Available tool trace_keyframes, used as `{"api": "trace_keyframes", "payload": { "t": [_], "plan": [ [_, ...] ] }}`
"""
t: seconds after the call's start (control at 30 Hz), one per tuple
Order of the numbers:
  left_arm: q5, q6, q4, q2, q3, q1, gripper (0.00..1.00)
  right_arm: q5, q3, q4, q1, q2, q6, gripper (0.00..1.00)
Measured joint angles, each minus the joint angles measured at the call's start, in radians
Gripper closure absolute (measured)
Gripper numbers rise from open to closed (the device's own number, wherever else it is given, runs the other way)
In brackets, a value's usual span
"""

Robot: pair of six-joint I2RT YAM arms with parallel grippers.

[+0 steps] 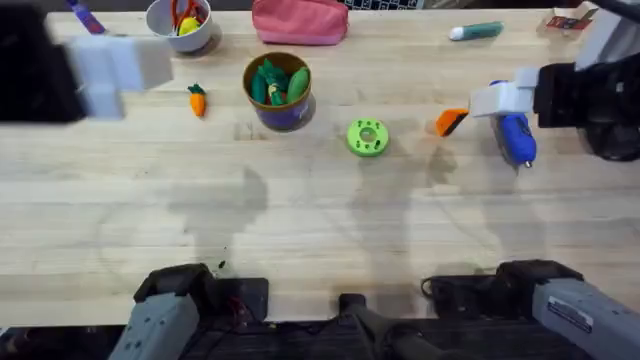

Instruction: Pick up the gripper from the table and insert it into the empty holder that is missing its gripper. Then pick up a screw, insert it into the mounting hole, and use the screwdriver to tighten it. Finally, clean up the table by picking up the vegetable and placing it into the bucket.

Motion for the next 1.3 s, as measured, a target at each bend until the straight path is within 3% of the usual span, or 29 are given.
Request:
{"api": "trace_keyframes", "payload": {
  "t": [0.17, 0.3, 0.47, 0.67, 0.8, 0.9, 1.13, 1.3],
  "plan": [
    [0.0, -0.001, -0.029, -0.165, 0.0, 0.0, 0.015, 0.0, 0.0, 0.0, 0.0, 0.0, 0.0, 0.008],
    [0.0, -0.003, -0.136, -0.237, 0.0, 0.0, 0.014, 0.0, 0.0, 0.0, 0.0, 0.0, 0.0, 0.008],
    [0.005, -0.003, -0.209, -0.286, 0.0, 0.0, 0.014, 0.0, 0.0, 0.0, 0.0, 0.0, 0.0, 0.007],
    [0.015, -0.003, -0.203, -0.291, -0.048, 0.0, 0.015, 0.0, 0.0, 0.0, 0.0, 0.0, 0.0, 0.006],
    [0.022, -0.003, -0.084, -0.293, -0.176, 0.0, 0.016, 0.0, 0.0, 0.0, 0.0, 0.0, 0.0, 0.008],
    [0.028, -0.003, 0.079, -0.323, -0.316, -0.014, 0.015, 0.0, 0.0, 0.0, 0.0, 0.0, 0.0, 0.008],
    [0.054, -0.004, 0.393, -0.51, -0.611, -0.083, 0.015, 0.0, 0.0, 0.0, 0.0, 0.0, 0.0, 0.008],
    [0.105, -0.003, 0.581, -0.614, -0.807, -0.097, 0.015, 0.0, 0.0, 0.0, 0.0, 0.0, 0.0, 0.009]
  ]
}}
